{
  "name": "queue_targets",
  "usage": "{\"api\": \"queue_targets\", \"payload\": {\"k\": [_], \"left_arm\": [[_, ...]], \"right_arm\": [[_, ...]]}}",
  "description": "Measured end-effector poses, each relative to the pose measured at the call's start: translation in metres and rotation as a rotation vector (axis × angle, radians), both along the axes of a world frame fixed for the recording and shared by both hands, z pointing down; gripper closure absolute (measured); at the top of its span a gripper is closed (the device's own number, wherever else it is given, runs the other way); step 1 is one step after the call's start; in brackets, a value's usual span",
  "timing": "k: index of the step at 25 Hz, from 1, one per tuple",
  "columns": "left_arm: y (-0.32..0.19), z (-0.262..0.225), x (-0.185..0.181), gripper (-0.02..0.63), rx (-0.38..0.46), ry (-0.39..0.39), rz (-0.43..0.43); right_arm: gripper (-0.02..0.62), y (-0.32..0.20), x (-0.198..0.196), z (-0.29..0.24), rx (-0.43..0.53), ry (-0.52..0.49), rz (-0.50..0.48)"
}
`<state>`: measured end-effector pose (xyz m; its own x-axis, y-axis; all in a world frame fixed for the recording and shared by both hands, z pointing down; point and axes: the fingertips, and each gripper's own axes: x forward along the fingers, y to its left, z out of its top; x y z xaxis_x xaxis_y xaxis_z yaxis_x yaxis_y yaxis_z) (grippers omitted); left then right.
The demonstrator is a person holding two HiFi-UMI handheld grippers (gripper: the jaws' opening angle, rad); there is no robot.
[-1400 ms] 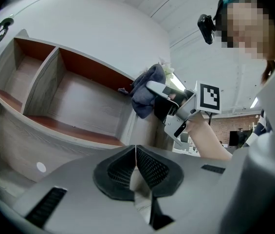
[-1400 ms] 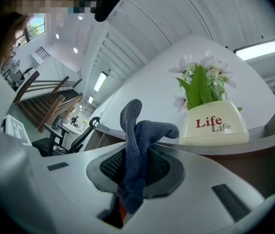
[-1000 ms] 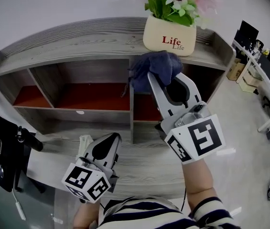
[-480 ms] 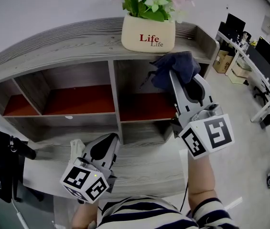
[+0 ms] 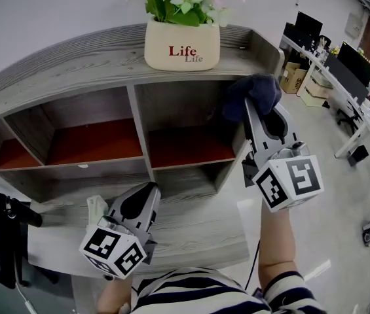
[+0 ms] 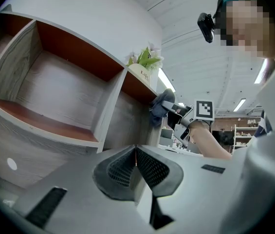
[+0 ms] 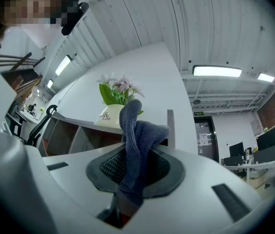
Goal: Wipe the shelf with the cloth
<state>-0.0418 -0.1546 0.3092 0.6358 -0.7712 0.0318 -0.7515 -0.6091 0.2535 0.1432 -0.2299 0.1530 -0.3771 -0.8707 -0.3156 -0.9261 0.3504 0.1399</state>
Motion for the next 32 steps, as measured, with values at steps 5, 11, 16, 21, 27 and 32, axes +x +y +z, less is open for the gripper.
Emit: {"api": "queue_targets", "payload": {"k": [5, 11, 16, 21, 27, 32], "left_arm": [[-0.001, 0.001, 0.007, 0.583, -0.002, 0.003, 0.020], [0.000, 0.001, 0.010, 0.583, -0.003, 0.003, 0.029], [0.002, 0.000, 0.007, 0.583, -0.003, 0.002, 0.016], [0.003, -0.001, 0.003, 0.583, 0.001, 0.004, 0.000], [0.004, 0.000, 0.001, 0.583, 0.000, 0.002, -0.008], [0.004, 0.000, 0.001, 0.583, 0.001, -0.001, -0.012]], "right_arm": [[0.515, -0.003, 0.019, 0.004, -0.017, 0.000, 0.042], [0.515, -0.001, 0.019, 0.005, -0.026, -0.005, 0.039], [0.514, 0.012, 0.015, -0.004, 0.013, -0.015, 0.016], [0.515, 0.028, 0.023, -0.023, 0.069, -0.052, 0.017], [0.515, 0.029, 0.033, -0.027, 0.082, -0.071, 0.028], [0.515, 0.022, 0.041, -0.020, 0.069, -0.088, 0.042]]}}
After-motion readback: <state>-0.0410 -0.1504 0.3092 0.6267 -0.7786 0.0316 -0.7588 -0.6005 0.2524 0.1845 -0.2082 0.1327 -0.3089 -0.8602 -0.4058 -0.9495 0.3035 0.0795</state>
